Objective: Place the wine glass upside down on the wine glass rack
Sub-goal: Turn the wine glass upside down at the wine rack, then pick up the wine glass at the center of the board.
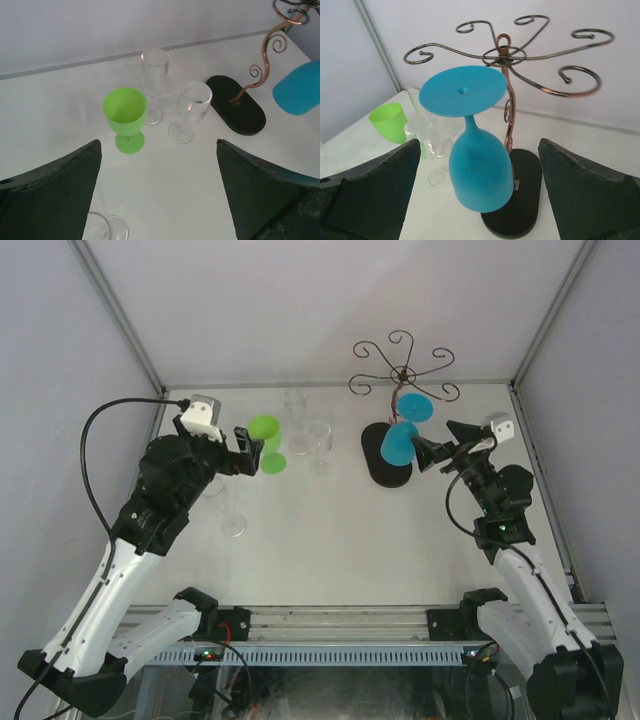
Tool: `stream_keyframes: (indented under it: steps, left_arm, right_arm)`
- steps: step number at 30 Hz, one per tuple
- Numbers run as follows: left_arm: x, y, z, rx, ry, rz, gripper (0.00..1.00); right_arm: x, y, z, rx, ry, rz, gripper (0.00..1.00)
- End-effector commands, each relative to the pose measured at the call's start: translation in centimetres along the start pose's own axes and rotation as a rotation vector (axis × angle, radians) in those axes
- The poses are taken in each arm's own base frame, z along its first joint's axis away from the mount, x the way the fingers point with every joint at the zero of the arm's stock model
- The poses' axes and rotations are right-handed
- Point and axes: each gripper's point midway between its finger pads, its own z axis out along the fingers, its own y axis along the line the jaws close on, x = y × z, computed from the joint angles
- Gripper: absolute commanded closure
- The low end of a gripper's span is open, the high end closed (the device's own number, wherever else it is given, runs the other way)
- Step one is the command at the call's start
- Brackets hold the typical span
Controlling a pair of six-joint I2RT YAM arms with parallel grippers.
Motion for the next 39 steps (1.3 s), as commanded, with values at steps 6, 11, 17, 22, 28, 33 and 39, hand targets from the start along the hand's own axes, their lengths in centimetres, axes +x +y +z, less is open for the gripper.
stream_keyframes:
  steps: [6,11,17,22,28,33,39]
  left_arm:
    - [1.2,2.0,1.1,-0.106,0.056,0.029,0.0]
    - [2.6,2.3,2.1,-0.11,0.133,0.081,0.0]
    - [4.4,2.9,3.4,-0.126,0.309,0.164,0.0]
    - [6.0,3.3,5.2,-0.135,0.449,0.202,0.0]
    - [8.3,3.9,7.4,-0.126,0.565,0.195,0.0]
    - [10.3,4.6,9.0,-0.114,0.632,0.187,0.0]
    - [11.4,5.6,11.3,-0.118,0.682,0.192,0.0]
  right_arm:
    - [1.8,0.8,-5.9,0.137,0.175,0.247,0.0]
    - [2.9,2.0,-8.2,0.125,0.25,0.287,0.0]
    - [4.7,3.8,-9.3,0.052,0.351,0.335,0.0]
    - [6.2,3.8,-10.0,0.047,0.416,0.321,0.0]
    - [6.5,3.9,-10.6,0.053,0.429,0.315,0.0]
    - [6.3,3.7,-10.8,0.073,0.419,0.307,0.0]
    - [6.1,3.4,-10.7,0.09,0.408,0.308,0.0]
